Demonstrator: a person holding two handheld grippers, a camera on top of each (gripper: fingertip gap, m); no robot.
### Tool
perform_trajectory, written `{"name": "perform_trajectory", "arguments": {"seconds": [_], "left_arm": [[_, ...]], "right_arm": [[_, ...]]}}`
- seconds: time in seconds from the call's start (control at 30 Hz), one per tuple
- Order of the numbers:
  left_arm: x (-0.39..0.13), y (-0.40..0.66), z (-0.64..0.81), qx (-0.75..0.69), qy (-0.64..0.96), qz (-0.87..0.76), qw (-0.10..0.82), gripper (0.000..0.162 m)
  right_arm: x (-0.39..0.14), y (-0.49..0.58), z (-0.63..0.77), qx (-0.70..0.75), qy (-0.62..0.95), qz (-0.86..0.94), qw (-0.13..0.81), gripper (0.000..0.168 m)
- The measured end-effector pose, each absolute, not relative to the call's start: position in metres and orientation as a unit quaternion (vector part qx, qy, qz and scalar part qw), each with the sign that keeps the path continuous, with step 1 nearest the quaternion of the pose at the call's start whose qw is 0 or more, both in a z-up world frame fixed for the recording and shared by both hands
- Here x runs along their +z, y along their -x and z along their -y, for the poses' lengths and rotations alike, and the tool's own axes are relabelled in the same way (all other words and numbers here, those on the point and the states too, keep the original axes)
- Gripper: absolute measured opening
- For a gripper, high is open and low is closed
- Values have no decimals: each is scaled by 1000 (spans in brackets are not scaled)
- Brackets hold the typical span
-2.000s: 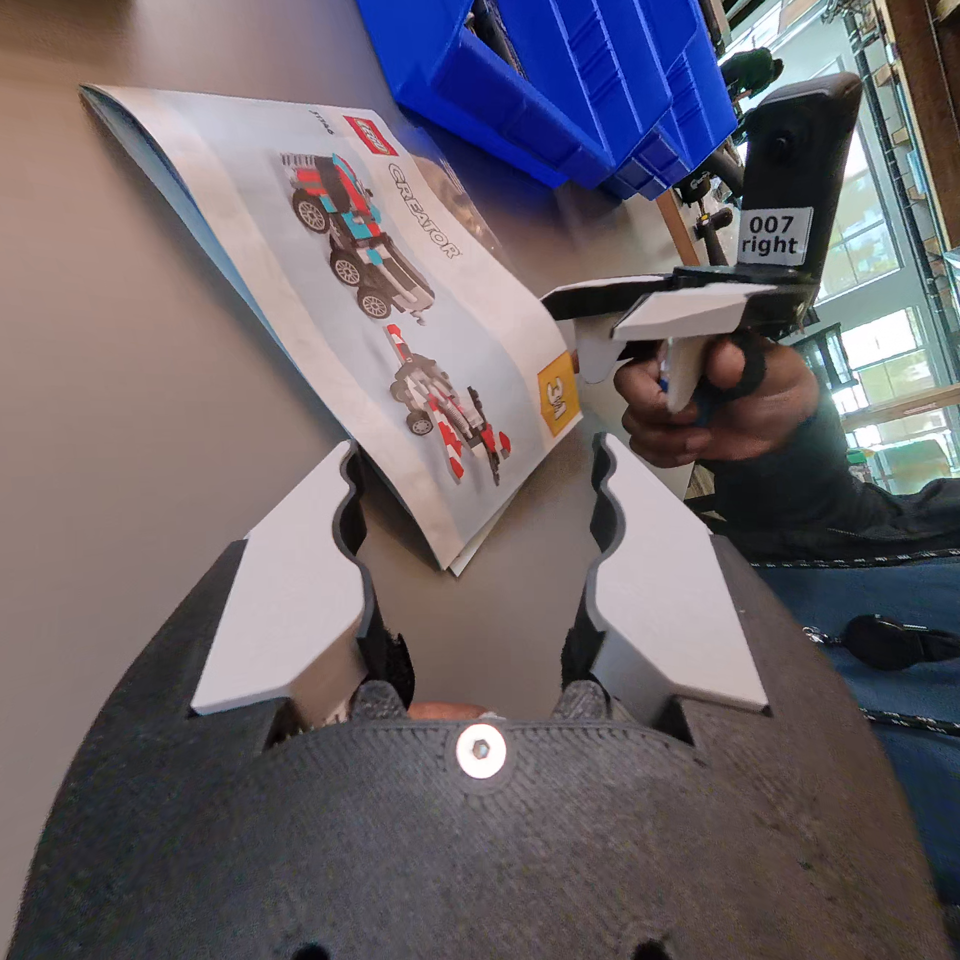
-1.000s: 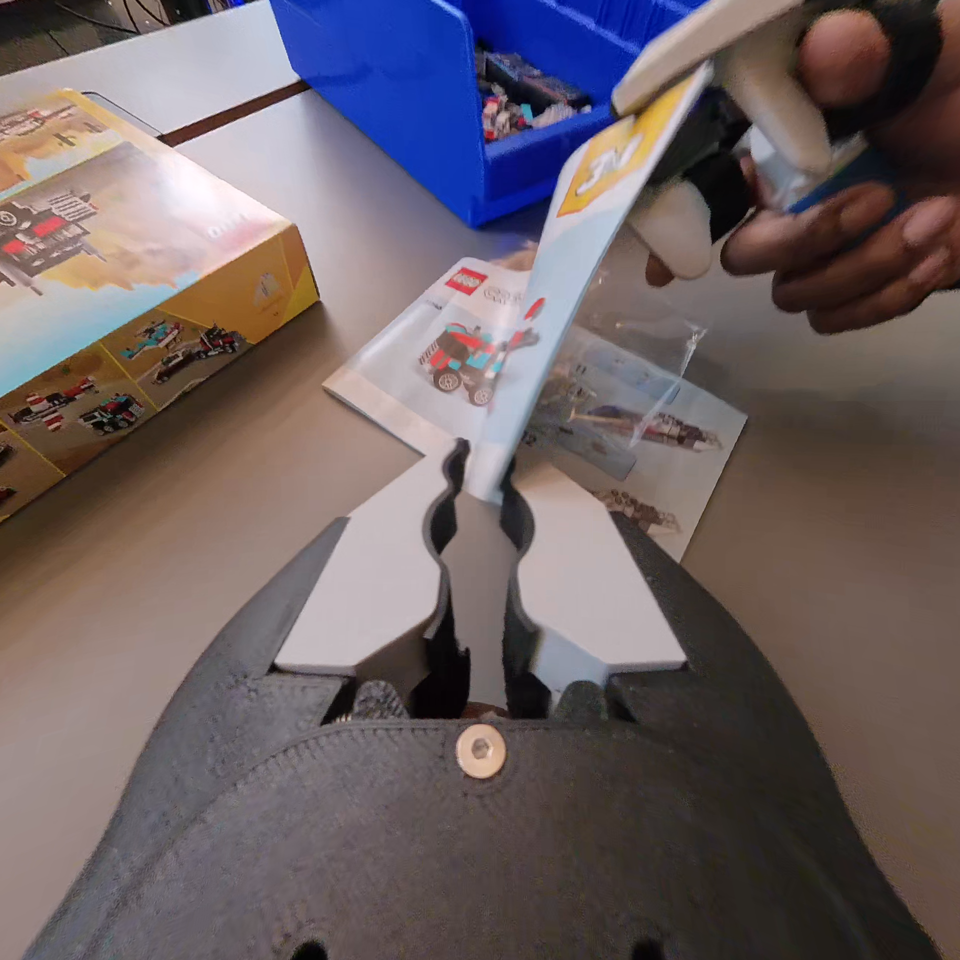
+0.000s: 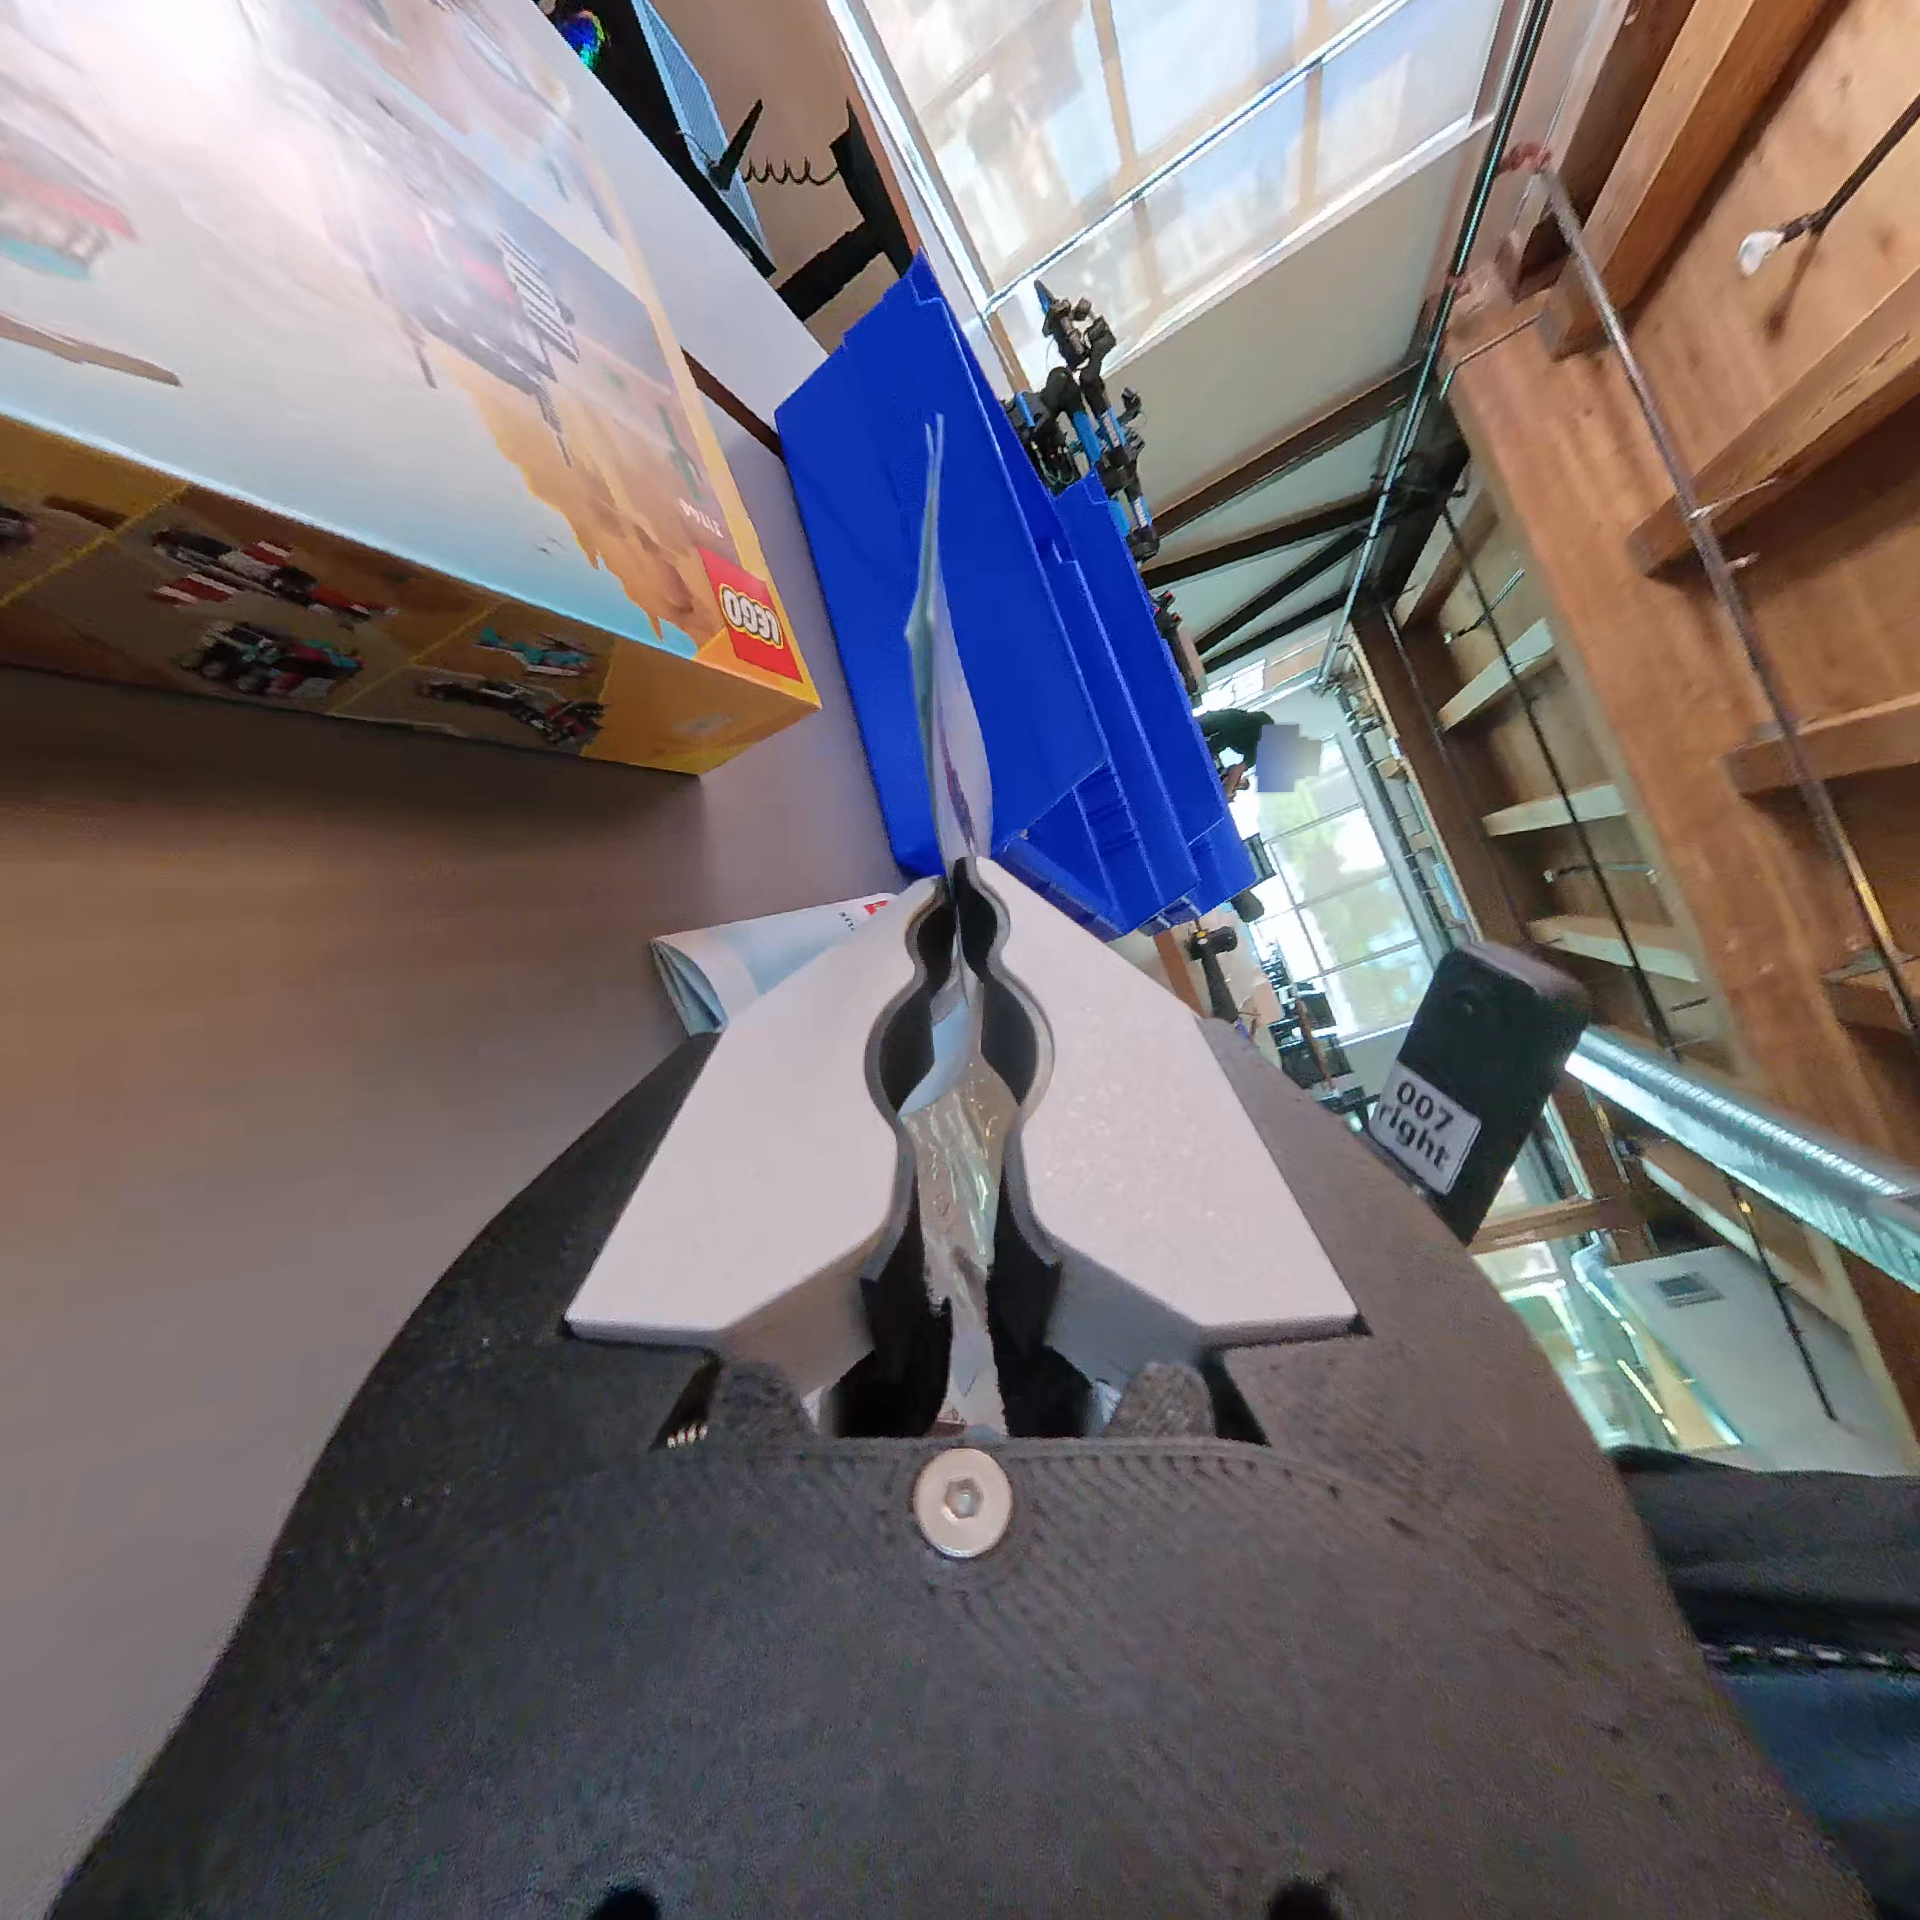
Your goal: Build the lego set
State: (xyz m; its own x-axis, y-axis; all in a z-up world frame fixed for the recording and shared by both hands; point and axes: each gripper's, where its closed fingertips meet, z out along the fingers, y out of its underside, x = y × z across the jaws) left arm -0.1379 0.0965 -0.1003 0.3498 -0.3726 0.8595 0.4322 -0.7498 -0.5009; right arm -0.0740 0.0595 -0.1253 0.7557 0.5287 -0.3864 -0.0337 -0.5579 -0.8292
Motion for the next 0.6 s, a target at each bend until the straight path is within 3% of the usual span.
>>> {"name": "perform_trajectory", "arguments": {"seconds": [0.13, 0.4, 0.6], "left_arm": [[-98, 136, -105, -589, 731, 38, 343, 0], [-89, 131, -119, -602, 721, 17, 342, 1], [-102, 153, -125, -539, 755, -50, 370, 32]], "right_arm": [[-129, 83, -61, 277, 825, 166, 464, 84], [-145, 99, -75, 274, 855, 153, 413, 87], [-145, 104, -86, 283, 854, 142, 412, 87]]}}
